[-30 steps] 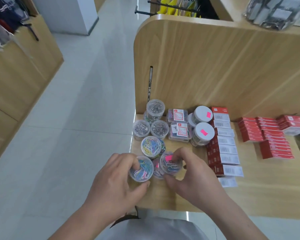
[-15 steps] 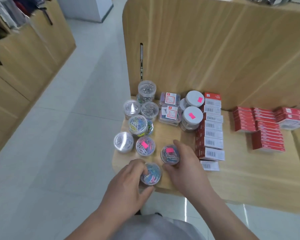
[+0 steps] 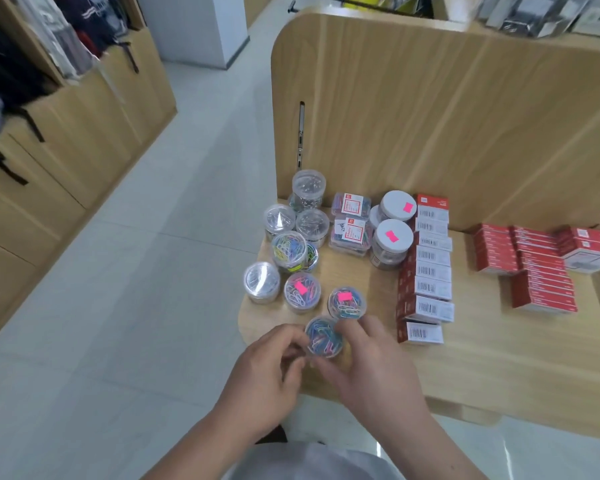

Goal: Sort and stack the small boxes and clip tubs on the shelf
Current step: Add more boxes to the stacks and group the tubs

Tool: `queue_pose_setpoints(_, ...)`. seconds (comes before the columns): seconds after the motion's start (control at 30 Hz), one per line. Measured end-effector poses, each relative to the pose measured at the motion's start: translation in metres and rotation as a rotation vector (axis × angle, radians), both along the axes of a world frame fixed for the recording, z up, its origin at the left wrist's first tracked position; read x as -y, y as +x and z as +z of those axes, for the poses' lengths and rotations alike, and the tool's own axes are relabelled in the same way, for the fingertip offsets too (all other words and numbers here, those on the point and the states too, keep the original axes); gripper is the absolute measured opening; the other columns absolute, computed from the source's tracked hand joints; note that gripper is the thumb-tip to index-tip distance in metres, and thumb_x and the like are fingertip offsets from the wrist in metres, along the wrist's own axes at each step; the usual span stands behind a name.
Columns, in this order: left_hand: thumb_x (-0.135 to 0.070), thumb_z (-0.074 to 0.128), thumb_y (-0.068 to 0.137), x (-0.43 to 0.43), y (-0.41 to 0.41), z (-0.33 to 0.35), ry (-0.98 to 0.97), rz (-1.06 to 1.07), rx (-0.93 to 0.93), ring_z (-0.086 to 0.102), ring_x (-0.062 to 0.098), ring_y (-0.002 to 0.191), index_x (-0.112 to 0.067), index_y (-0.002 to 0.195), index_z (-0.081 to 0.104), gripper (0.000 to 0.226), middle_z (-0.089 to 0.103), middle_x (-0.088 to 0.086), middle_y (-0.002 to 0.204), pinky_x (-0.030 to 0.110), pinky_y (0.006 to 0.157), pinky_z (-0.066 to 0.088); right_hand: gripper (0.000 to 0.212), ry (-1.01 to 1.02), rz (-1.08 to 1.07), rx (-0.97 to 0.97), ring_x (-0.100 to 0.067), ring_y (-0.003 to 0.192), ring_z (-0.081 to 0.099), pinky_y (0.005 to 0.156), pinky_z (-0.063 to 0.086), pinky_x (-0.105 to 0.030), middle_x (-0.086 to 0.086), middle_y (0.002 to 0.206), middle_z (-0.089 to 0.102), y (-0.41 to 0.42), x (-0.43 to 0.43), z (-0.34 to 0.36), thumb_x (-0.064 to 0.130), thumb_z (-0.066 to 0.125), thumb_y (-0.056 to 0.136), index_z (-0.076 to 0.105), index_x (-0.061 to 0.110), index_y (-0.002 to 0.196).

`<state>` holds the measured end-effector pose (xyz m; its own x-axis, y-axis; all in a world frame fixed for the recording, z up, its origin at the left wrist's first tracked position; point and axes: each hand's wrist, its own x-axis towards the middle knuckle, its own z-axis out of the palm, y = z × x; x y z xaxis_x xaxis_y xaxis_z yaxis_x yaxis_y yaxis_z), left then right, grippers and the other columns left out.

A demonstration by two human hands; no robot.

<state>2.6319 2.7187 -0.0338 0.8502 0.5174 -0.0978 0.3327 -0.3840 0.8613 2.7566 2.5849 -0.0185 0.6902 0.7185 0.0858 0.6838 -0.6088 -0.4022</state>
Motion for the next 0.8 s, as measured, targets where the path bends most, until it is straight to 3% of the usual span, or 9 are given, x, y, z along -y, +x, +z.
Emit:
queue_pose_setpoints(0.1,-0.003,0.053,0.092,-0.005,-0.003,0.001,0.034,-0.038,-0.034,0.07,0.009,0.095,-0.036,0.111,0.063,0.04,0.071,-0.014,0.101,0.036,0.084,0.057,0.047,0.003,-0.035,0.034,-0.026,0.075,0.065,0.053,0.036,-0.029,0.005,0.089,0.059,-0.006,-0.006,-0.005,0.057,0.081,0.067,0.059,0.026,0.094)
queue_pose_setpoints(0.23,-0.003,0.049,0.092,-0.011,-0.005,0.006,0.042,-0.167,-0.036,0.069,0.012,0.096,-0.039,0.117,0.063,0.046,0.07,-0.014,0.101,0.036,0.084,0.056,0.044,0.018,-0.057,0.001,-0.024,0.076,0.065,0.054,0.042,-0.03,0.007,0.087,0.059,-0.009,-0.01,-0.003,0.053,0.076,0.066,0.056,0.03,0.096)
queue_pose_setpoints(0.3,-0.004,0.051,0.093,-0.013,-0.005,0.012,0.045,-0.209,-0.008,0.068,0.008,0.097,-0.042,0.122,0.06,0.049,0.07,-0.018,0.104,0.03,0.085,0.055,0.041,0.069,-0.098,0.0,-0.02,0.073,0.063,0.054,0.04,-0.027,0.009,0.084,0.056,-0.01,-0.008,0.004,0.052,0.077,0.064,0.055,0.031,0.093)
queue_pose_setpoints(0.37,-0.008,0.058,0.093,-0.019,-0.006,0.02,0.063,-0.146,0.057,0.067,0.002,0.087,-0.045,0.123,0.058,0.047,0.067,-0.025,0.102,0.018,0.078,0.052,0.04,0.132,-0.144,-0.009,-0.014,0.074,0.06,0.055,0.041,-0.026,0.011,0.083,0.052,-0.009,-0.007,0.019,0.053,0.077,0.065,0.054,0.034,0.091)
queue_pose_setpoints(0.5,-0.009,0.069,0.091,-0.046,0.001,0.037,0.14,0.049,0.164,0.063,0.002,0.074,-0.038,0.111,0.068,0.036,0.067,-0.023,0.1,0.013,0.067,0.047,0.038,0.158,-0.195,-0.025,-0.011,0.086,0.058,0.064,0.051,-0.034,0.014,0.092,0.051,0.011,-0.022,0.039,0.056,0.074,0.075,0.047,0.041,0.098)
queue_pose_setpoints(0.6,-0.009,0.071,0.091,-0.073,0.015,0.052,0.128,0.122,0.194,0.065,0.006,0.081,-0.036,0.103,0.069,0.03,0.067,-0.023,0.102,0.017,0.064,0.048,0.037,0.038,-0.242,-0.051,-0.014,0.096,0.058,0.07,0.052,-0.038,0.013,0.098,0.052,0.025,-0.033,0.039,0.059,0.07,0.079,0.049,0.036,0.099)
queue_pose_setpoints(0.8,-0.015,0.071,0.09,-0.133,0.044,0.048,0.129,0.114,0.13,0.067,0.005,0.087,-0.037,0.111,0.068,0.03,0.065,-0.022,0.109,0.021,0.068,0.052,0.048,-0.086,-0.252,0.035,-0.012,0.108,0.056,0.07,0.052,-0.034,0.018,0.112,0.055,0.03,-0.038,0.061,0.064,0.068,0.077,0.057,0.039,0.117)
